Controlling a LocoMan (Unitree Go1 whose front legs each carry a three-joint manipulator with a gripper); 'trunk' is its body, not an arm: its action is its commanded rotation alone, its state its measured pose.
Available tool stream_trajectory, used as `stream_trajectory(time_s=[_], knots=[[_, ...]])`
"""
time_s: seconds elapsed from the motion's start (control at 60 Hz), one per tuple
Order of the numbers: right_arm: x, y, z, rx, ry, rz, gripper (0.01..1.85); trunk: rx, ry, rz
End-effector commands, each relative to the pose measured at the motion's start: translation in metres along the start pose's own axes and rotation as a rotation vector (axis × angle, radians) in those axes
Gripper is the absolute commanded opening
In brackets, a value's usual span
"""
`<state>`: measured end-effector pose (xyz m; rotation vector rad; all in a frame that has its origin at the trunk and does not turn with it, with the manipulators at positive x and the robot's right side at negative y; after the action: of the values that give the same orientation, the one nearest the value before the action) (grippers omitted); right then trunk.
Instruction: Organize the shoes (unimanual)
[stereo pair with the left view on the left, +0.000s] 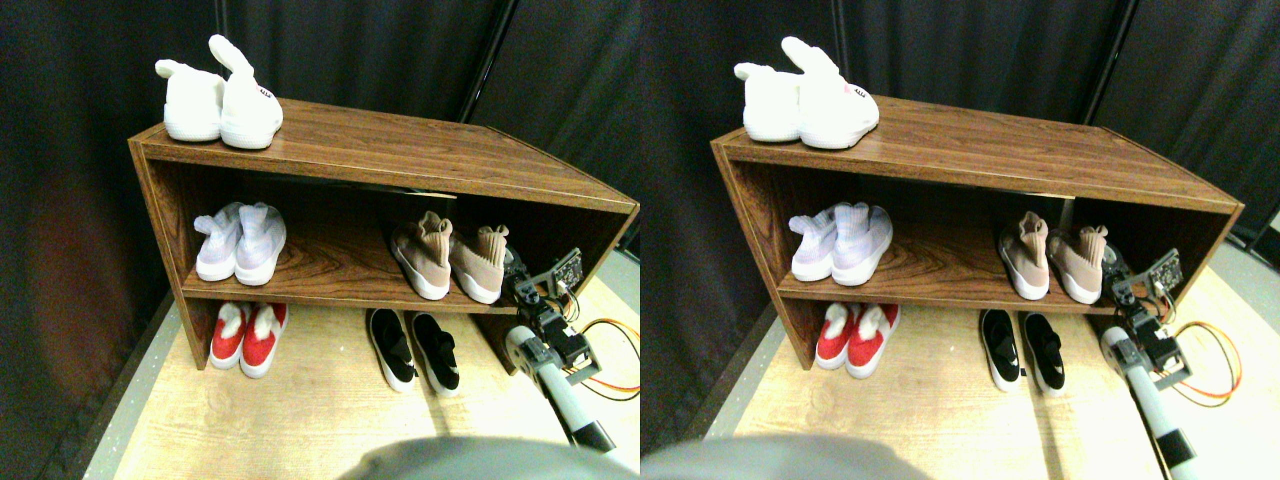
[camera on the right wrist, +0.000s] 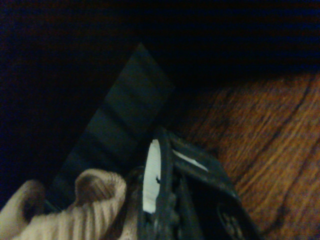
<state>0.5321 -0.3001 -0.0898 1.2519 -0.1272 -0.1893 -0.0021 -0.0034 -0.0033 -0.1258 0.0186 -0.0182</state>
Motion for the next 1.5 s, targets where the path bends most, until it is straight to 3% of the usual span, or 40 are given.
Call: stream_trajectory(time_s=[0.017,0.4,0.717,1.15,1.25,1.45,1.5], knots=[[0.000,0.002,-0.007,-0.014,0.044,0.018,0.06,-0.016,0.015,0.015],[-0.009,-0.001,-0.029,0.024,0.102,0.010,0.06,-0.027,0.018,0.025],[-0.013,0.000,-0.037,-0.003,0.093,0.009,0.06,-0.034,0.018,0.033],[-0.006,-0.002,-0.013,-0.018,0.030,0.012,0.06,-0.016,0.016,0.006],[-0.011,0.002,-0.005,-0.014,-0.019,0.031,0.06,-0.011,0.013,-0.003],[-0.016,0.006,0.008,-0.030,-0.029,0.063,0.06,-0.004,0.013,-0.016],[-0.024,0.011,0.011,-0.032,-0.042,0.095,0.06,-0.003,0.014,-0.018]])
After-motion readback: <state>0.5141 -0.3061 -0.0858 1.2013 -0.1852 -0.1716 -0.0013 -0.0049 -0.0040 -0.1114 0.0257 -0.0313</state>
